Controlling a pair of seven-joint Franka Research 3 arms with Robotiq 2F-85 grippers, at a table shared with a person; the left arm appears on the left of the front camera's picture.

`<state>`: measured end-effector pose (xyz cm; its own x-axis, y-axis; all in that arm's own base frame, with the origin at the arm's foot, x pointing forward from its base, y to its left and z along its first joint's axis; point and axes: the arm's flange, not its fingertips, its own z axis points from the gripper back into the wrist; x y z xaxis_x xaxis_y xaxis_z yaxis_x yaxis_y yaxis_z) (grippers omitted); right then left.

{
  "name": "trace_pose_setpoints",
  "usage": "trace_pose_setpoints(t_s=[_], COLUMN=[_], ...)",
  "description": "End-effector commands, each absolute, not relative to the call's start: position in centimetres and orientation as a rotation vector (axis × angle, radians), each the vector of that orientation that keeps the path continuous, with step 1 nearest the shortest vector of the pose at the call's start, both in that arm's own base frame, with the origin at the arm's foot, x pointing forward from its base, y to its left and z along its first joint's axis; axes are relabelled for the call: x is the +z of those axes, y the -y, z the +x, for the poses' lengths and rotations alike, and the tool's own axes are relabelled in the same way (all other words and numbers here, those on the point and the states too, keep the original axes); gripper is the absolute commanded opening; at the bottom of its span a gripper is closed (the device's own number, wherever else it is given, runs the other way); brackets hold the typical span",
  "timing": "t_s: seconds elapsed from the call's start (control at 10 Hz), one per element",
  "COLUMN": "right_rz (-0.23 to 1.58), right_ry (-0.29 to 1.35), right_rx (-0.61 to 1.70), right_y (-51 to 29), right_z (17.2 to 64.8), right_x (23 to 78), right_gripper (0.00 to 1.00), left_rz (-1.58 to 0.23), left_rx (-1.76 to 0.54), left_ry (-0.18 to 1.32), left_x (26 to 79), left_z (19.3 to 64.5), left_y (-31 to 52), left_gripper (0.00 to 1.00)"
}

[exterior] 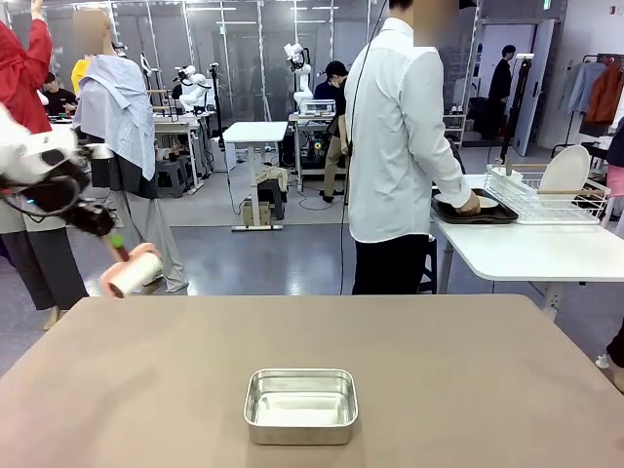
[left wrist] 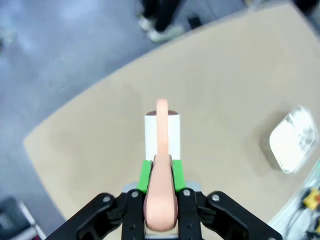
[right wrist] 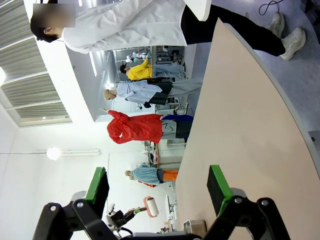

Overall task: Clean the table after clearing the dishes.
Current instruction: Place the Lint Roller back on top of the Airtight Container.

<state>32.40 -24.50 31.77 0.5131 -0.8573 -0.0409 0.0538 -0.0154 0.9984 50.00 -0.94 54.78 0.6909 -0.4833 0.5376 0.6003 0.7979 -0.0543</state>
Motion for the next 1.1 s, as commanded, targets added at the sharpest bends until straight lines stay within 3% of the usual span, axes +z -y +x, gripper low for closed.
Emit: trace_pose_setpoints(t_s=[0.0,0.3,0.5,1.0], right_rz=[1.404,1.404,1.404,1.404], right_ry=[0.753,0.753,0.753,0.753], right_rx=[-0.834,-0.834,-0.834,-0.834], right_y=[24.0,24.0,24.0,24.0], right_z=[31.9,31.9,31.9,31.9], right_x=[32.1,32.1,32.1,32.1], right_gripper=[1.0,1.0,1.0,1.0], left_rz=[-0.221,-0.185,-0.172,-0.2], left_rx=[-1.034,-1.426,-1.537,-1.483], left_ry=[0.496,0.414,0.439,0.389], left_x=[53.7,51.6,51.9,51.2], left_z=[45.1,36.3,33.1,34.0], left_y=[7.8,16.6,18.9,20.1], left_gripper=[0.2,0.2,0.2,0.2])
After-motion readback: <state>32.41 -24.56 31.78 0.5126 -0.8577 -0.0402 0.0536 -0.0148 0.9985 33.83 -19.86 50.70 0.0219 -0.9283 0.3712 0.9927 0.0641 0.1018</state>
